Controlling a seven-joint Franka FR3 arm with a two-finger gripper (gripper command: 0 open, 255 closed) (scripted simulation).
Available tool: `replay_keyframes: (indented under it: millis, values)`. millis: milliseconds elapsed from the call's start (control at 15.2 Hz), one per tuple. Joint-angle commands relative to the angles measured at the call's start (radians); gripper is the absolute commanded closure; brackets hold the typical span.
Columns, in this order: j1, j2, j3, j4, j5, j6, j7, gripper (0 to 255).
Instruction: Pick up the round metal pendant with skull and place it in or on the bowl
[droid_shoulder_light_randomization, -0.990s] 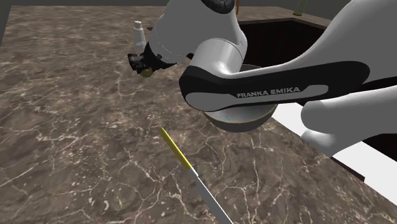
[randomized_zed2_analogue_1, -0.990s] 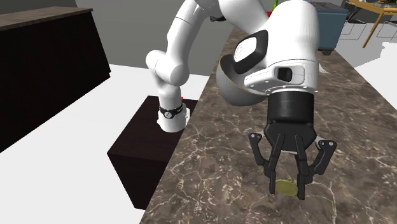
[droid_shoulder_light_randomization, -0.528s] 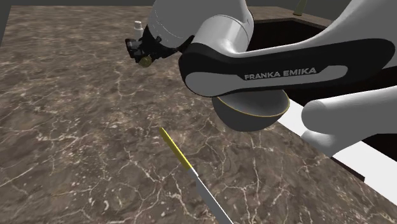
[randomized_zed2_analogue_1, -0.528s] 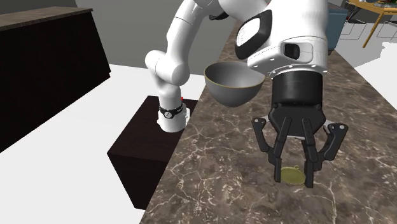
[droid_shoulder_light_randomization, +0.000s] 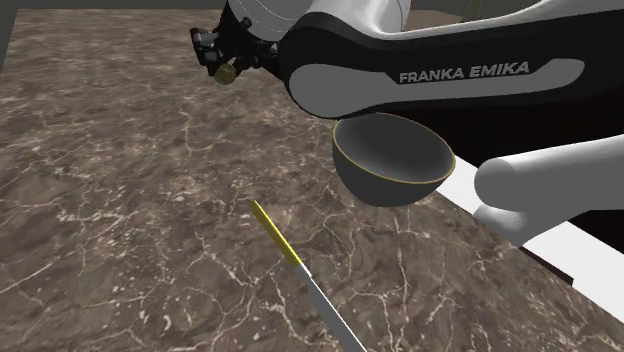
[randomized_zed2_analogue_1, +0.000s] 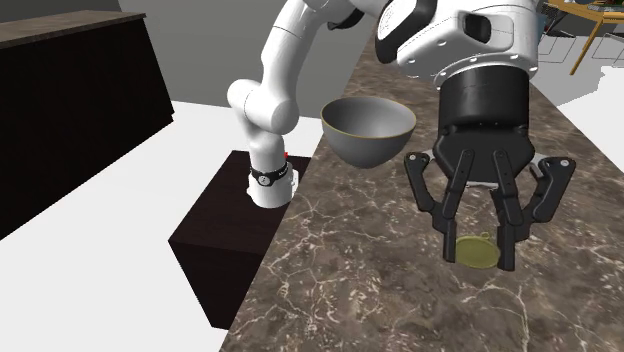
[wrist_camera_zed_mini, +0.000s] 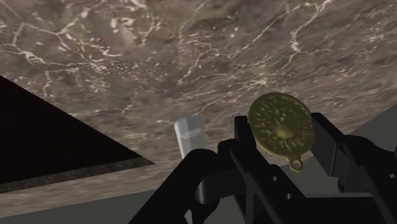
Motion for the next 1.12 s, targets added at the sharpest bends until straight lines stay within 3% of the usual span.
replay_keyframes:
  millis: [0, 924, 1056]
  values:
    - [0.005, 0.001, -0.015, 0.018, -0.002, -0.022, -0.006, 255]
    - [0.01, 0.022, -0.085, 0.173, -0.023, -0.179, -0.041, 255]
    - [0.112, -0.031, -0.168, 0.105, 0.002, -0.191, -0.052, 255]
